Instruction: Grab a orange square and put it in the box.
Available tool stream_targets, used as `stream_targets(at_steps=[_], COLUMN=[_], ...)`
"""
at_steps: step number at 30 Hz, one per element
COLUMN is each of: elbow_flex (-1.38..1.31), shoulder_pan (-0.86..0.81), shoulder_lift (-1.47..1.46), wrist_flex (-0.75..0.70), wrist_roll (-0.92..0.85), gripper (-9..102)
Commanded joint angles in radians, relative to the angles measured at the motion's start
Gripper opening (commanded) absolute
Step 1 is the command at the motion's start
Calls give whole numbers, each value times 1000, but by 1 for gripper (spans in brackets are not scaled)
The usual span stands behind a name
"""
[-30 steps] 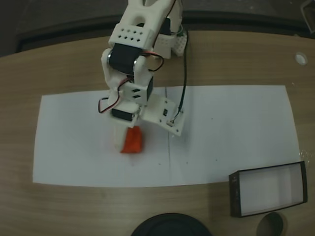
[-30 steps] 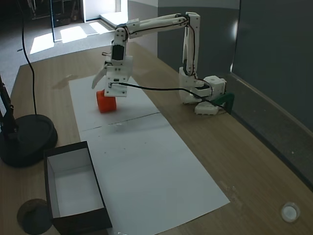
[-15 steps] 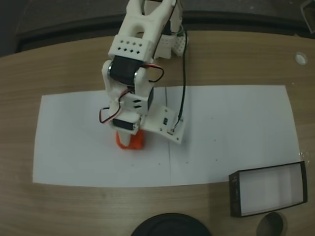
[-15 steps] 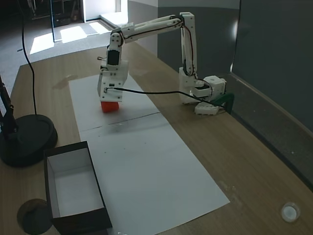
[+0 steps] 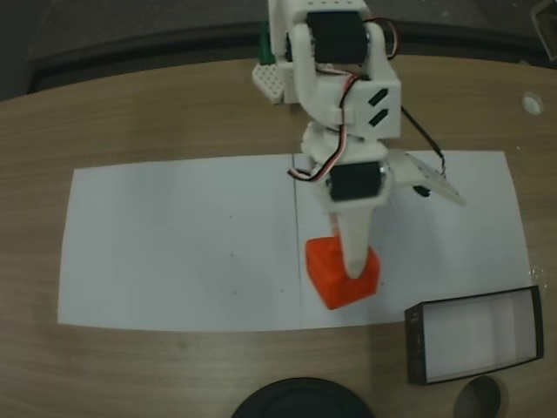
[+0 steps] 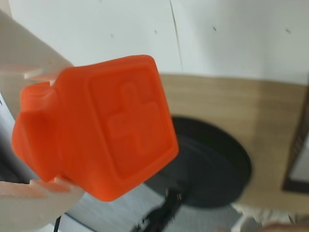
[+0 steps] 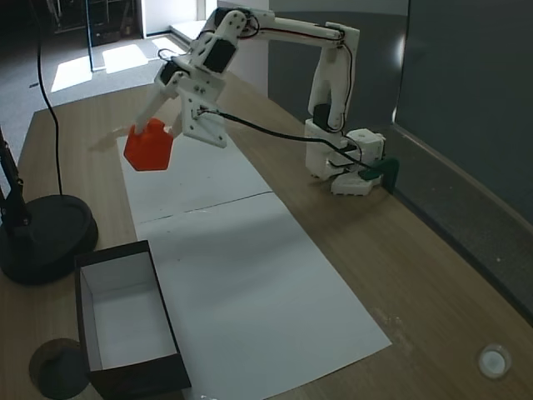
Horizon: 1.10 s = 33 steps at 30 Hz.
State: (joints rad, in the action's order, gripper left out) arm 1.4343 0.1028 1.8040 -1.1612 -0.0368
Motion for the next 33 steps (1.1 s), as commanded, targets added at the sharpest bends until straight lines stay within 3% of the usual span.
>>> stream_targets(at_steps=[1, 8, 20, 33], elbow_flex=[-149, -313, -690, -1017], shoulder_pan=[104, 262, 261, 337], shoulder_lift=[101, -106, -535, -798], wrist_flex=[3, 35, 23, -74], wrist_roll=[3, 3, 32, 60], gripper=[5, 5, 5, 5])
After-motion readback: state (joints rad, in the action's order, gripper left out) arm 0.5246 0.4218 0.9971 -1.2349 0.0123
